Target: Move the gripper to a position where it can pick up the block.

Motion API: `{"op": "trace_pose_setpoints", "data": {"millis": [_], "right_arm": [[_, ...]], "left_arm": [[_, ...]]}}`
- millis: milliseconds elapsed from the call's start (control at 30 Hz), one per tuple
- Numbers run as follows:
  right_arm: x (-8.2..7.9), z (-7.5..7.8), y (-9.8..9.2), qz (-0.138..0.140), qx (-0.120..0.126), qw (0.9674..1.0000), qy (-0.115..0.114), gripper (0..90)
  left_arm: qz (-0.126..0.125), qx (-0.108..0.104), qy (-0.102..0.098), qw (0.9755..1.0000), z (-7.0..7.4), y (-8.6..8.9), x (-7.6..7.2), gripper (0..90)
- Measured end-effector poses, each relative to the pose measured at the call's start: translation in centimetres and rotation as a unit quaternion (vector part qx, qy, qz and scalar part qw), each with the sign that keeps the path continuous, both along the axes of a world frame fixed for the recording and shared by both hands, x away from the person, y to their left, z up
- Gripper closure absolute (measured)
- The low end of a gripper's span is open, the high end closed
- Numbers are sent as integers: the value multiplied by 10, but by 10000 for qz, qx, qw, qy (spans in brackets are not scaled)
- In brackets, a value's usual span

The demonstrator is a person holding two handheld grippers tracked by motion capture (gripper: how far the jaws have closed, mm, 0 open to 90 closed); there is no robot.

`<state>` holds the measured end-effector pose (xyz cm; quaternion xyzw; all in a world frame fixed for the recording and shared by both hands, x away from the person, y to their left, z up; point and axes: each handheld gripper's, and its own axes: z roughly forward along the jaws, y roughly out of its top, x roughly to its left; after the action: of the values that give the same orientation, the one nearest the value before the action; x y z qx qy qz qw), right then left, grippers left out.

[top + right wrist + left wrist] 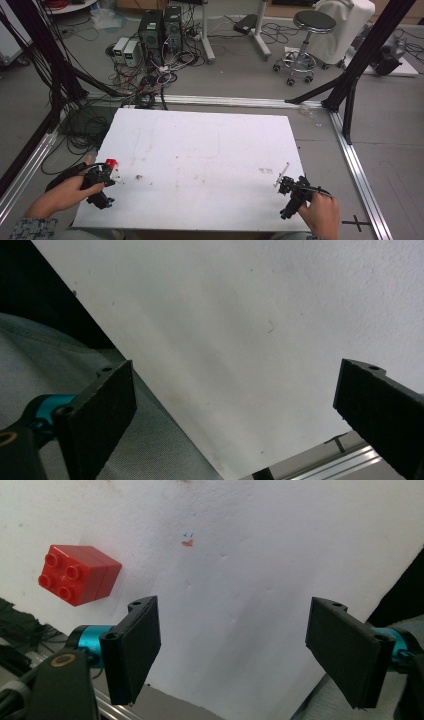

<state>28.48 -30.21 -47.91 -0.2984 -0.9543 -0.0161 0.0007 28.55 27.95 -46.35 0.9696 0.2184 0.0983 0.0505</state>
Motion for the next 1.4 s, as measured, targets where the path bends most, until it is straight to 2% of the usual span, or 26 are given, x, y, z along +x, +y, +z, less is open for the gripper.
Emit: {"op": "trace_pose_setpoints", "data": {"millis": [200, 333, 567, 667, 700, 900, 933, 1167, 1333, 1367, 1400], "right_arm": [[1, -1, 1, 29, 25, 10000, 39, 31], [1, -1, 2, 43, 14, 10000, 31, 31], [1, -1, 3, 56, 24, 10000, 48, 31], [2, -1, 3, 87, 28, 10000, 40, 31], [1, -1, 4, 72, 19, 10000, 47, 31], [1, -1, 4, 59, 17, 10000, 42, 31], [1, -1, 4, 58, 1, 10000, 47, 31], [2, -2, 6, 105, 8, 9999, 42, 31], [1, -2, 4, 58, 14, 10000, 47, 31], [1, -2, 4, 69, 7, 10000, 35, 31], [1, -2, 4, 69, 7, 10000, 35, 31]], "left_arm": [[-322, 53, 58, 9994, 1, 7, 8, 223], [-500, -53, 42, 9987, 6, 14, 15, 223], [-640, -98, -43, 9979, 15, 24, 27, 223], [-957, 4, -142, 9953, 19, 29, 35, 223], [-957, 4, -142, 9953, 19, 29, 35, 223], [-1269, 230, -243, 9913, 23, 37, 46, 223], [-1352, 326, -260, 9899, 23, 39, 50, 223], [-1445, 449, -249, 9882, 21, 43, 63, 223], [-1561, 530, -156, 9862, 21, 43, 75, 223], [-1678, 520, -160, 9843, 21, 43, 81, 223], [-1678, 520, -160, 9843, 21, 43, 81, 223]]}}
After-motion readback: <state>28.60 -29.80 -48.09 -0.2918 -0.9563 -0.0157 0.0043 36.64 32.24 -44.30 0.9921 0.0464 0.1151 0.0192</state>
